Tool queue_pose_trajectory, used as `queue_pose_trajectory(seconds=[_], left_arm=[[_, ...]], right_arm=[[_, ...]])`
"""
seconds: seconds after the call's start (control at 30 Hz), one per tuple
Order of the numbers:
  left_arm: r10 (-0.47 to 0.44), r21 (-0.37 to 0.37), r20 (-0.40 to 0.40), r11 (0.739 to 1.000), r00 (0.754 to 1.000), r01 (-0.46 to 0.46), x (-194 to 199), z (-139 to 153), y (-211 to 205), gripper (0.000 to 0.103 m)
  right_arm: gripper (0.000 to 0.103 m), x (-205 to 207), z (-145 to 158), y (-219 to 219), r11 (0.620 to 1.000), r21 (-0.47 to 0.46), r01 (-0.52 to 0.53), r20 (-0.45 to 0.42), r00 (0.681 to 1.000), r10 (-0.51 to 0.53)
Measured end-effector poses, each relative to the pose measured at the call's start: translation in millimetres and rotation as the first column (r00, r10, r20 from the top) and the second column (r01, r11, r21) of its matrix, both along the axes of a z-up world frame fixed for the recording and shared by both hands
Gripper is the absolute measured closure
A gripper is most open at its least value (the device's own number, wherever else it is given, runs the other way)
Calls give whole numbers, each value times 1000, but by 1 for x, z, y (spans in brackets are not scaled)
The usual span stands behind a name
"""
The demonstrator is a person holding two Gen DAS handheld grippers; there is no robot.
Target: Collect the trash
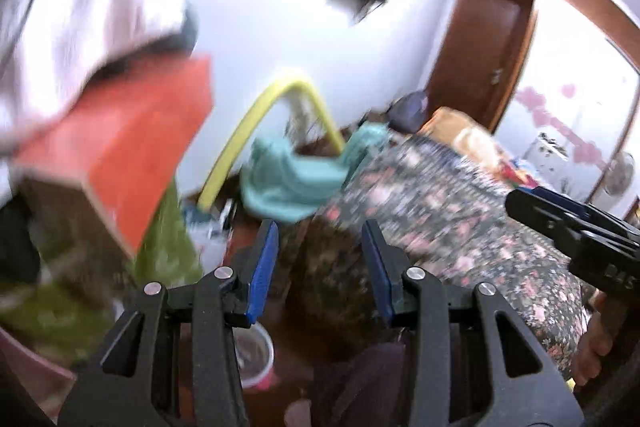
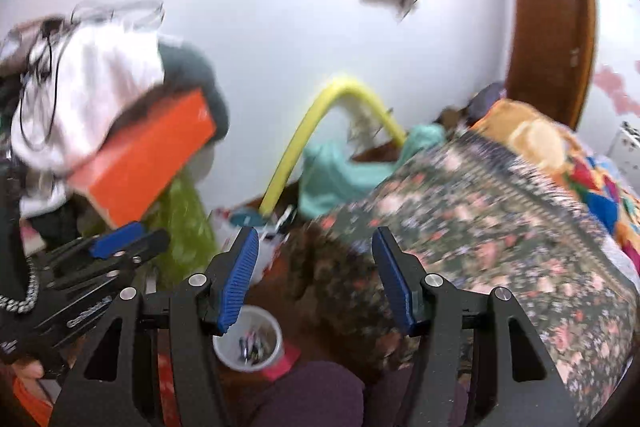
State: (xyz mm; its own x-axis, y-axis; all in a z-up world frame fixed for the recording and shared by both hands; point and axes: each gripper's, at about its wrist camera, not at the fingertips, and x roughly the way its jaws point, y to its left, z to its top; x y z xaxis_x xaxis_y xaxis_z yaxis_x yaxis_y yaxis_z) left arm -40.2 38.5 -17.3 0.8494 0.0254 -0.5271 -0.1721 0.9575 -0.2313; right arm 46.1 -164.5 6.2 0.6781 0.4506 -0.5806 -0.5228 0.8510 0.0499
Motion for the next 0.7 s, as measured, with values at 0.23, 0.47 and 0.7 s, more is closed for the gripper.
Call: queue_pose_trajectory(seconds=[0.23, 0.47, 0.7], left_arm=[[-85, 76, 99, 994, 991, 78, -23, 35, -23, 53], [-99, 138, 93, 987, 991, 85, -32, 34, -32, 19], [-105, 150, 73, 984, 992, 93, -38, 26, -35, 17]], right_arm=[[36, -28, 24, -35, 985, 107, 134, 44, 989, -140], [6, -46, 23, -47, 963, 111, 244, 87, 963, -254], [5, -51, 22, -44, 964, 90, 252, 97, 961, -260]])
